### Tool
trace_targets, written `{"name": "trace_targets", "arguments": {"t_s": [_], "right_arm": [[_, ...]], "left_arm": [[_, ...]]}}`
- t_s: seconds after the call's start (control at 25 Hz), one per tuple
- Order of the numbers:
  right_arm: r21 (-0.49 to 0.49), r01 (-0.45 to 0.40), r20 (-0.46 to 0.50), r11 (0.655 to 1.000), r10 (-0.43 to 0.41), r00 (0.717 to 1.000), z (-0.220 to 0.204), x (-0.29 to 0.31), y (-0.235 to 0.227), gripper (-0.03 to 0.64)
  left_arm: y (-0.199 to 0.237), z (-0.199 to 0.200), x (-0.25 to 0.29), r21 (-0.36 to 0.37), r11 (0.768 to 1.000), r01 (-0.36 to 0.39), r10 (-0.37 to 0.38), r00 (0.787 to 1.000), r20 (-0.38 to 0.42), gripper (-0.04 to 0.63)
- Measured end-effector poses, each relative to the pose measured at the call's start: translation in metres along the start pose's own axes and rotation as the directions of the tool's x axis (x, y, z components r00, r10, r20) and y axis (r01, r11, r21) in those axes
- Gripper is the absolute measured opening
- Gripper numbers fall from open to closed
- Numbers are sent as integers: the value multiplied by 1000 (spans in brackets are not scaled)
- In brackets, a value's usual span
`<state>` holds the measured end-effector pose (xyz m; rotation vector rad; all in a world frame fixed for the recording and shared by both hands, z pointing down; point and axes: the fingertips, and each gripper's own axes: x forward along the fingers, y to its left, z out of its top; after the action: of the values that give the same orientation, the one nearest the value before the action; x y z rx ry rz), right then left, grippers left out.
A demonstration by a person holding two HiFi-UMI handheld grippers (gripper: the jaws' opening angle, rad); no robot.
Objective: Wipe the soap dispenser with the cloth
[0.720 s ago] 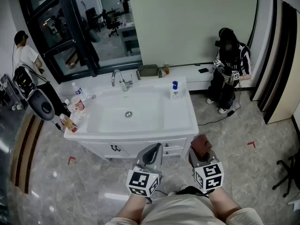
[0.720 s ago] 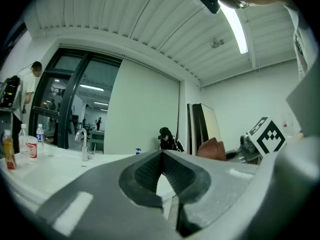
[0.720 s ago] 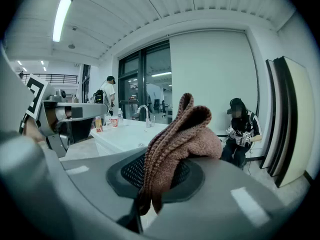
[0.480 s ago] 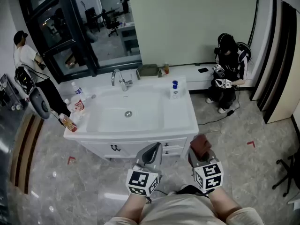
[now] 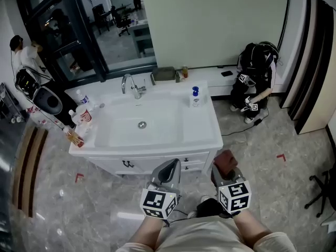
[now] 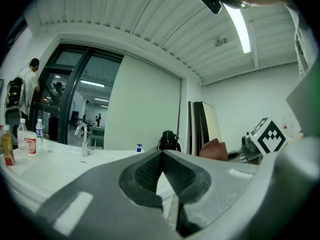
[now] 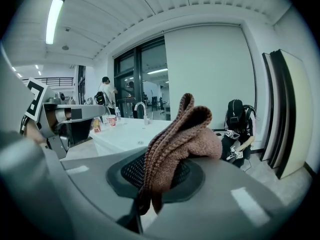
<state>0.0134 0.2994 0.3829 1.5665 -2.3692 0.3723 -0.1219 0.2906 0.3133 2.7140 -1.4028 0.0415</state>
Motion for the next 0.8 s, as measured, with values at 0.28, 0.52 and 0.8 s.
{"name": "trace_targets", "arguments": {"t_s": [0.28, 0.52, 0.8], "right_arm": [[24, -8, -38, 1000, 9, 999, -2, 37, -25, 77], [59, -35, -84, 998, 40, 996, 1, 90, -67, 77], [71, -92, -112, 993, 100, 989, 25, 182, -138, 77]], "left_arm": [[21, -14, 35, -27, 999, -19, 18, 999, -40, 0], [50, -28, 94, -51, 997, -66, 61, 994, -95, 0], [94, -35, 197, -41, 992, -122, 116, 985, -130, 0]]}}
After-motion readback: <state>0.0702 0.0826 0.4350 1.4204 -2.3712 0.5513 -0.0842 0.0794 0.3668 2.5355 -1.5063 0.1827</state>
